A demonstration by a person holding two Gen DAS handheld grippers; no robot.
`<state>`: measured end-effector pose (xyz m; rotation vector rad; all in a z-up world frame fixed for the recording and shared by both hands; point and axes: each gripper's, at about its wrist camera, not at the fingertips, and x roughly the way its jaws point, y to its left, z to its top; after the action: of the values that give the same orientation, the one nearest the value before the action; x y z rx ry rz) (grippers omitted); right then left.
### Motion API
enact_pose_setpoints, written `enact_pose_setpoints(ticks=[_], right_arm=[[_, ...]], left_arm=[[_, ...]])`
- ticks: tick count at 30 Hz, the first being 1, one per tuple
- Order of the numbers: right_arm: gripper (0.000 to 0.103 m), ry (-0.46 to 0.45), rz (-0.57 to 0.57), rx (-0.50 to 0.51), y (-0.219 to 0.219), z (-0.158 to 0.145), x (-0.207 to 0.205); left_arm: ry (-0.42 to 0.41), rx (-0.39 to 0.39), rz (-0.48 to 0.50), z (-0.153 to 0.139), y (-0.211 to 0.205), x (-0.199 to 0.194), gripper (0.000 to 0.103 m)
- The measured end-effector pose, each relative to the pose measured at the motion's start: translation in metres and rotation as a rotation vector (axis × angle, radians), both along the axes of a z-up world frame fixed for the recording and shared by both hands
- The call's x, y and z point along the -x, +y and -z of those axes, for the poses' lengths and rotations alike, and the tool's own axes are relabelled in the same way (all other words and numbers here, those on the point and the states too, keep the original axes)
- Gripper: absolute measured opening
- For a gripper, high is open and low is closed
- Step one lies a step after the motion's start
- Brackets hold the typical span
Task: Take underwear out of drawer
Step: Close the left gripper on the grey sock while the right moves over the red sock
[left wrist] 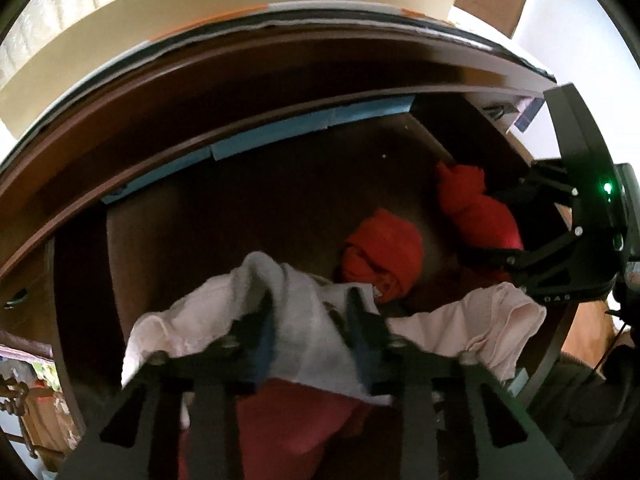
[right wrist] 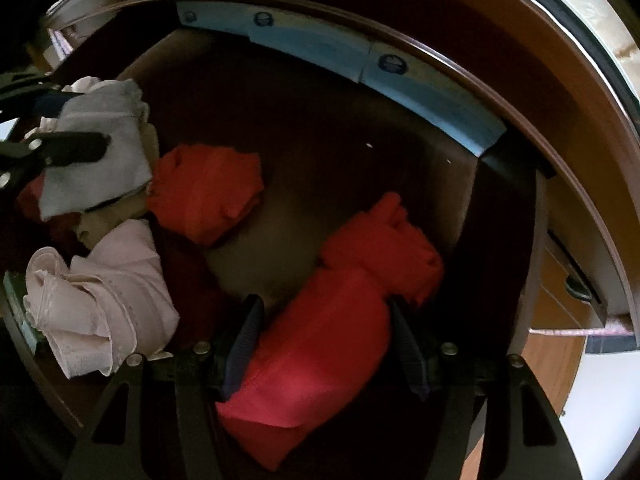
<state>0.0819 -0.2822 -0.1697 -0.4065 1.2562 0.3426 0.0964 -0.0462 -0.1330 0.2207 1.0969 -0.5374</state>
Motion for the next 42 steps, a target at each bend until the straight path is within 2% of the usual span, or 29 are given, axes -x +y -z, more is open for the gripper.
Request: enact_pose_setpoints(ticks=[1, 3, 5, 9, 15, 22, 25, 31, 34, 42], right_arm=[[0.054, -0.002, -0.008, -0.011, 0.0, 0.0, -0.001], [0.047, -0.019, -0.016, -0.032, -0.002, -0.002, -0.003], [0.044, -0.03, -0.021, -0.055, -0.002, -0.002, -0.004], [0.038, -0.049, -0.063, -0.116, 0.002, -0.007, -0.001], [0.041, -0.032, -0.068, -0.093, 0.008, -0.004, -0.004], [0.06, 0.006, -0.01, -0.066, 0.003, 0.004, -0.018], [0.061, 0.035, 0.017, -0.067, 0.001, 0.009, -0.024], [0.061, 0.075, -0.004, -0.043, 0.006, 0.02, -0.031], [0.05, 0.095, -0.007, -0.087, 0.002, 0.023, -0.034], [0.041, 0.036, -0.028, -0.093, 0.001, 0.02, -0.03]], left_arm=[[0.001, 0.009, 0.004, 0.0, 0.001, 0.0, 0.018], [-0.006, 0.023, 0.002, -0.002, 0.003, 0.0, 0.015], [0.012, 0.023, 0.008, -0.003, 0.004, -0.001, 0.014], [-0.008, 0.048, 0.005, -0.006, 0.006, -0.002, 0.013], [-0.007, 0.046, 0.008, -0.006, 0.005, -0.006, 0.013], [-0.003, 0.048, 0.005, -0.007, 0.005, -0.007, 0.013], [-0.003, 0.048, 0.006, -0.008, 0.005, -0.007, 0.013], [0.004, 0.062, 0.001, -0.007, 0.008, -0.009, 0.013], [-0.005, 0.059, -0.002, -0.006, 0.008, -0.009, 0.013], [-0.067, 0.028, -0.02, -0.01, 0.004, -0.002, 0.013]])
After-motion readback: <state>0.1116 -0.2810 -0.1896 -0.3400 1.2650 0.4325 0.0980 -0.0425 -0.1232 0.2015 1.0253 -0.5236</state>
